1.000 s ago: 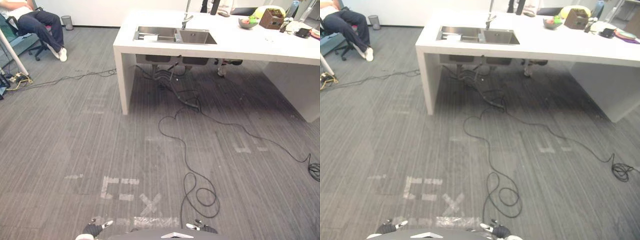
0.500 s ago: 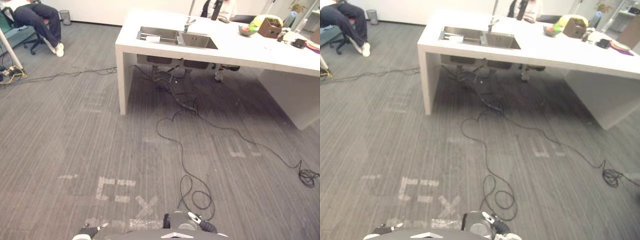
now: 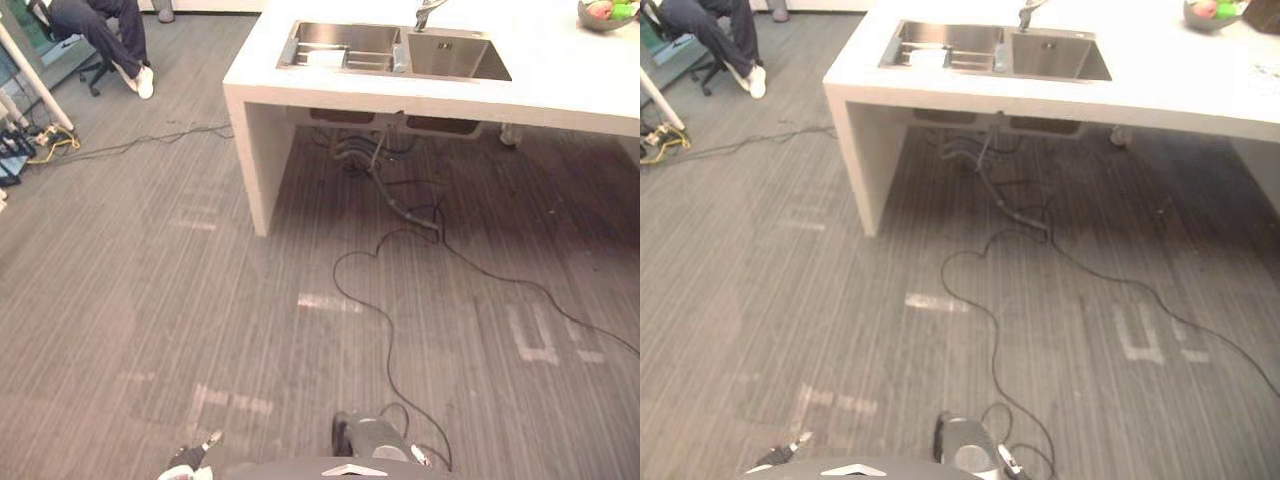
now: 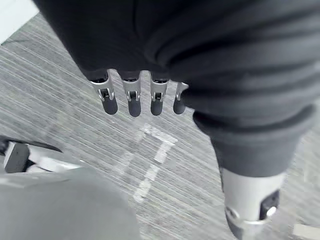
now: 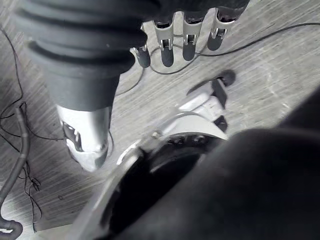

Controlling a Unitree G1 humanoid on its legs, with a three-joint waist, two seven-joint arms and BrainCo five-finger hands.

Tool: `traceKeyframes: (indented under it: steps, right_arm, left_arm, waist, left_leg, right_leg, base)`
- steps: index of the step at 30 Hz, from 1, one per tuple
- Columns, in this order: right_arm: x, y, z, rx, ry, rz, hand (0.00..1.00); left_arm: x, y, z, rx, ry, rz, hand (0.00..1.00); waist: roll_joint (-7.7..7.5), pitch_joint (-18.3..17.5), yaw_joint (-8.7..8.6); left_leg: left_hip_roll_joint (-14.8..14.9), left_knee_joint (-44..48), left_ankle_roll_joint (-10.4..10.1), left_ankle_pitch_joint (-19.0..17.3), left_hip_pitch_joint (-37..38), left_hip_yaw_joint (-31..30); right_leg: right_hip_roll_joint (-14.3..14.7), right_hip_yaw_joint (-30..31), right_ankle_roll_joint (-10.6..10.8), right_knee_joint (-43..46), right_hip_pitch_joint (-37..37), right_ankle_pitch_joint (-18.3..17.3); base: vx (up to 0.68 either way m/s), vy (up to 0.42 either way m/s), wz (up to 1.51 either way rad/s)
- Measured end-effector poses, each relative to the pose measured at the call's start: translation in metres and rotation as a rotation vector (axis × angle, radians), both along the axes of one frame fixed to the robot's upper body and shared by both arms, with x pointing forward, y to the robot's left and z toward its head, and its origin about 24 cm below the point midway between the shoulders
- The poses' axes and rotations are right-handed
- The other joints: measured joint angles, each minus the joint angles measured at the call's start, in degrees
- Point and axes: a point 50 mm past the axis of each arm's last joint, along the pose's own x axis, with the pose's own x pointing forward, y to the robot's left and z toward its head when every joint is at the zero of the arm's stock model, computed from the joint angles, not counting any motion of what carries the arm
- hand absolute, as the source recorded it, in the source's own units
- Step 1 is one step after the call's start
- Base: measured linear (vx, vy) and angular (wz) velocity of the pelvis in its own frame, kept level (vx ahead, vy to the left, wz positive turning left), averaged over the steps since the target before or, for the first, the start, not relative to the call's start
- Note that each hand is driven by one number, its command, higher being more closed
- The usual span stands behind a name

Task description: Walk over to the sink, pick up the cup, carry it to the dishwasher, place the cup inside the dishwasher, then close the dishwasher door

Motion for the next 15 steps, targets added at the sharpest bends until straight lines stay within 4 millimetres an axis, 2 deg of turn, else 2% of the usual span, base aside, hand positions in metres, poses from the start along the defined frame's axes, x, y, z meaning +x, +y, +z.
traceKeyframes:
  steps: [1, 2, 3, 4, 6, 7, 8, 9, 10, 11, 12, 13, 15]
  right_arm:
    - [0.001, 0.001, 0.000, 0.001, -0.002, 0.006, 0.00]
    - [0.004, 0.005, -0.002, 0.015, -0.004, 0.016, 0.00]
    - [0.007, 0.007, -0.002, 0.019, -0.009, 0.019, 0.00]
    - [0.017, 0.007, -0.001, 0.017, -0.039, 0.021, 0.00]
    - [0.034, 0.007, 0.001, 0.017, -0.084, 0.026, 0.00]
    - [0.042, 0.008, 0.003, 0.018, -0.110, 0.033, 0.00]
    - [0.042, 0.008, 0.003, 0.019, -0.112, 0.031, 0.00]
    - [0.041, 0.008, 0.003, 0.022, -0.110, 0.010, 0.00]
    - [0.041, 0.011, 0.002, 0.028, -0.109, 0.009, 0.00]
    - [0.046, 0.022, 0.001, 0.052, -0.126, 0.039, 0.00]
    - [0.055, 0.020, 0.003, 0.041, -0.149, 0.056, 0.00]
    - [0.057, 0.023, 0.003, 0.044, -0.140, 0.065, 0.00]
    - [0.064, 0.030, 0.002, 0.043, -0.131, 0.116, 0.00]
  left_arm:
    - [0.001, 0.002, 0.001, 0.005, -0.007, 0.003, 0.00]
    - [0.004, 0.008, 0.003, 0.030, -0.022, -0.011, 0.00]
    - [0.006, 0.010, 0.004, 0.041, -0.033, -0.018, 0.00]
    - [0.014, 0.010, 0.006, 0.065, -0.064, -0.035, 0.00]
    - [0.023, 0.010, 0.009, 0.093, -0.099, -0.055, 0.00]
    - [0.025, 0.010, 0.010, 0.118, -0.110, -0.073, 0.00]
    - [0.027, 0.008, 0.011, 0.127, -0.115, -0.090, 0.00]
    - [0.027, 0.004, 0.011, 0.141, -0.126, -0.116, 0.00]
    - [0.025, 0.004, 0.011, 0.150, -0.128, -0.121, 0.00]
    - [0.034, 0.008, 0.015, 0.189, -0.167, -0.142, 0.00]
    - [0.045, 0.006, 0.019, 0.213, -0.213, -0.162, 0.00]
    - [0.056, 0.006, 0.023, 0.244, -0.261, -0.186, 0.00]
    - [0.073, 0.002, 0.031, 0.302, -0.329, -0.249, 0.00]
  waist:
    - [0.06, 0.3, 0.36]
    - [-1.94, 1.3, 0.99]
    - [-2.47, 1.3, 1.24]
    - [-2.65, 1.3, 2.27]
    - [-2.77, 1.4, 3.02]
    - [-2.86, 1.5, 2.90]
    - [-2.64, 1.5, 2.95]
    - [-2.39, 1.8, 4.10]
    - [-1.98, 1.8, 4.82]
    - [-3.12, 1.8, 4.41]
    - [-2.87, 2.1, 4.34]
    - [-3.25, 2.8, 4.23]
    - [-4.83, 3.1, 4.25]
  left_leg:
    - [0.5, 4.2, 0.0, -0.9, -1.4, 0.6]
    - [0.1, 7.2, -0.2, -2.5, -4.0, 2.3]
    - [-0.5, 6.6, -0.2, -3.1, -5.6, 3.1]
    - [-1.3, 3.9, 0.2, -5.0, -9.3, 6.3]
    - [-3.3, -7.1, 1.1, -6.1, -13.6, 11.0]
    - [-6.2, -23.8, 2.5, -2.7, -14.7, 13.9]
    - [-7.6, -31.6, 2.8, 0.3, -14.4, 13.9]
    - [-9.7, -42.1, 4.5, 11.5, -12.8, 12.0]
    - [-10.6, -43.2, 7.1, 14.2, -11.9, 11.5]
    - [-11.3, -41.6, 6.4, 11.6, -13.0, 10.9]
    - [-11.3, -39.4, 7.1, 10.3, -14.5, 9.5]
    - [-12.0, -38.4, 8.1, 9.4, -14.9, 9.0]
    - [-14.3, -40.1, 9.5, 8.8, -11.8, 9.9]
  right_leg:
    - [0.5, 0.0, -0.3, -1.8, 3.2, 0.0]
    - [0.7, 0.6, -0.5, -6.1, 10.0, -0.1]
    - [0.6, 0.9, -0.6, -8.2, 12.7, -0.1]
    - [0.6, 1.9, -0.5, -11.3, 16.4, -0.1]
    - [-0.4, 2.9, 1.0, -14.1, 20.2, -1.0]
    - [-1.3, 2.9, 3.0, -14.8, 22.5, -2.3]
    - [-1.5, 3.0, 3.5, -14.9, 23.3, -2.9]
    - [-1.5, 4.7, 2.1, -15.1, 24.9, -4.1]
    - [-1.5, 6.0, 2.0, -15.5, 25.6, -4.2]
    - [-1.9, 7.3, 0.6, -16.0, 25.5, -2.6]
    - [-1.7, 9.4, 0.6, -15.5, 24.5, -1.2]
    - [-2.1, 11.5, 0.9, -14.1, 23.8, -0.7]
    - [-4.0, 12.8, 1.4, -9.3, 23.4, -0.3]
  base:
    - [0.63, -0.257, -0.20]
    - [0.58, -0.224, -0.15]
    - [0.53, -0.193, -0.29]
    - [0.51, -0.160, -0.39]
    - [0.57, -0.038, -0.48]
    - [0.64, 0.035, -0.32]
    - [0.64, 0.097, -0.44]
    - [0.41, 0.095, -0.57]
    - [0.51, 0.136, -0.45]
    - [0.40, 0.127, -0.09]
    - [0.45, 0.228, 0.25]
    - [0.39, 0.244, 0.30]
    - [0.39, 0.193, 0.21]
